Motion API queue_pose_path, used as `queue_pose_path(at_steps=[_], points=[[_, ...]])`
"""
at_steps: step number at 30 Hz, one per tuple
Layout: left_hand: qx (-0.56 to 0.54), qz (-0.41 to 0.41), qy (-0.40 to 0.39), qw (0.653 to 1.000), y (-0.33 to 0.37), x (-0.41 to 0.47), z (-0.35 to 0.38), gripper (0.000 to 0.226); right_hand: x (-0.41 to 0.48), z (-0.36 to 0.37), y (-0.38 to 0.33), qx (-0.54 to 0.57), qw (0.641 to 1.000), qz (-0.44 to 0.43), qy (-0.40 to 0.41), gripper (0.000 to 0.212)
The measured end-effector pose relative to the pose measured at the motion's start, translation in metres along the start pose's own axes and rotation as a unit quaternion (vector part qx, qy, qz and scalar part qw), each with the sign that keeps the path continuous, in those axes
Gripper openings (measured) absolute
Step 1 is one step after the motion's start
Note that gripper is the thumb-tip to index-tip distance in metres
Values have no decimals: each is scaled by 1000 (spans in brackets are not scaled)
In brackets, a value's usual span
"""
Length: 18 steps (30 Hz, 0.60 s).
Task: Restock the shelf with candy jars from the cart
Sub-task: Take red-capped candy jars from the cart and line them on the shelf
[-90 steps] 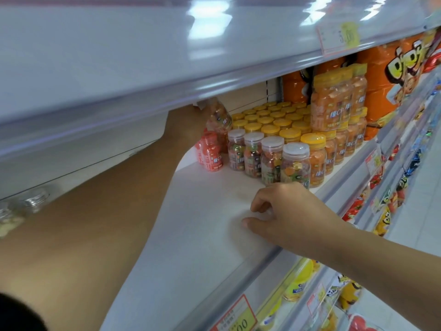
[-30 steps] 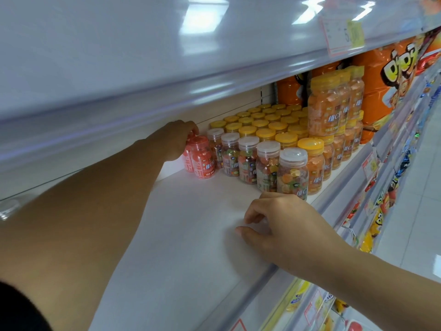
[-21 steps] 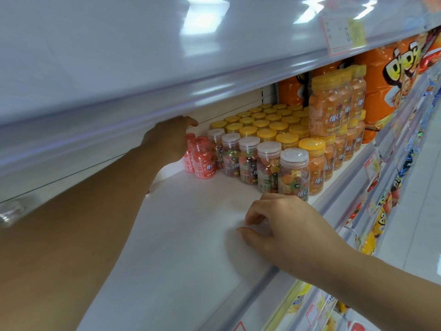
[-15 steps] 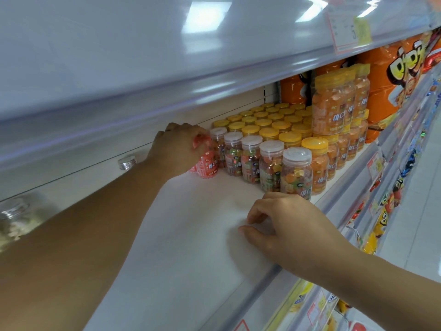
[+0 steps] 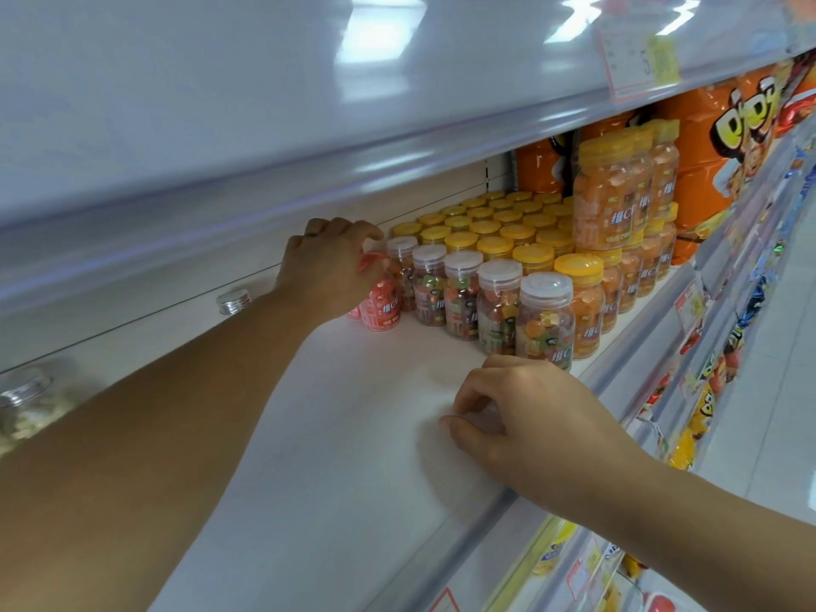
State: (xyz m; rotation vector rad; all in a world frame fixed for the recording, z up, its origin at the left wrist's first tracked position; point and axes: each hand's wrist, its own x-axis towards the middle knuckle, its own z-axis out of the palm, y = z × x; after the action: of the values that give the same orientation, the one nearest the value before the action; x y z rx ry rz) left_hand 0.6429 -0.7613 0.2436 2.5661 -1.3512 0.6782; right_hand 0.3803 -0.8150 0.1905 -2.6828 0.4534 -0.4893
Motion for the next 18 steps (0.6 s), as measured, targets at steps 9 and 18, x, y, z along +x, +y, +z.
queue_pose_path(at_steps=[9, 18], points=[[-46, -121, -83, 988, 21, 46, 14, 46, -1, 1, 0, -3, 1000, 2, 6, 29], [-81, -143, -27, 986, 25, 49, 28, 37, -1, 2, 1, 2, 1000, -4, 13, 29]])
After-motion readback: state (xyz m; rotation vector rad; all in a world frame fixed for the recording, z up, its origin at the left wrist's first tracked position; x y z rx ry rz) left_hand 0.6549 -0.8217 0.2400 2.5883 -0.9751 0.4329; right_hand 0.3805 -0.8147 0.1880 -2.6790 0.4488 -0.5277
